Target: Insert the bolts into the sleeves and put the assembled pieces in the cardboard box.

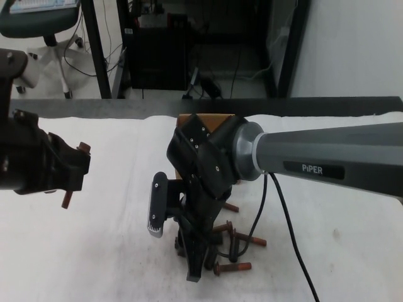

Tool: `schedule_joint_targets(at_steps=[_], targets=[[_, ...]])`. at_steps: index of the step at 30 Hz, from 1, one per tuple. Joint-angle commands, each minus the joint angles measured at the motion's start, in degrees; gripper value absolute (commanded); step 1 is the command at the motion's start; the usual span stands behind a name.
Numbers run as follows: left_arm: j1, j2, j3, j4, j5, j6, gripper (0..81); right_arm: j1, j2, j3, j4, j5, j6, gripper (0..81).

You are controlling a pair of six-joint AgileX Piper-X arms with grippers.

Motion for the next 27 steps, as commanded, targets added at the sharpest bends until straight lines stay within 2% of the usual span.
schedule_joint_targets(at_steps=[1, 3, 11, 13, 16, 19, 23, 27], targets=[[-0.27, -0.76, -0.15, -0.14, -0.03, 0.44, 0.3, -0.16, -0.07, -0.47, -0.18, 0.04, 0.24, 23.2], [-0.27, -0.76, -0.15, -0.14, -0.03, 0.44, 0.3, -0.16, -0.07, -0.47, -0.18, -0.14, 0.24, 20.5], [-0.27, -0.76, -0.15, -0.14, -0.03, 0.44, 0.3, -0.16, 1.08, -0.29, 0.06, -0.03, 0.24, 19.4], [-0.27, -0.76, -0.15, -0.14, -0.03, 0.44, 0.3, -0.04, 1.67, -0.29, 0.13, -0.06, 0.63, 15.2], [-0.27, -0.76, -0.15, -0.14, -0.03, 0.44, 0.3, 0.33, 2.24, -0.29, 0.13, -0.19, 2.94, 1.2], [-0.27, -0.76, -0.15, -0.14, -0.03, 0.44, 0.3, 0.41, 1.95, -0.44, -0.39, -0.03, 6.09, 0.9], [-0.27, -0.76, -0.15, -0.67, -0.03, 0.14, 0.3, -0.24, -0.58, -0.48, -3.67, -0.03, 12.73, 0.8], [-0.27, -1.56, -0.15, -3.54, 0.37, -2.18, 0.3, -3.11, -5.77, -0.48, -7.4, -0.42, 29.31, 0.8]])
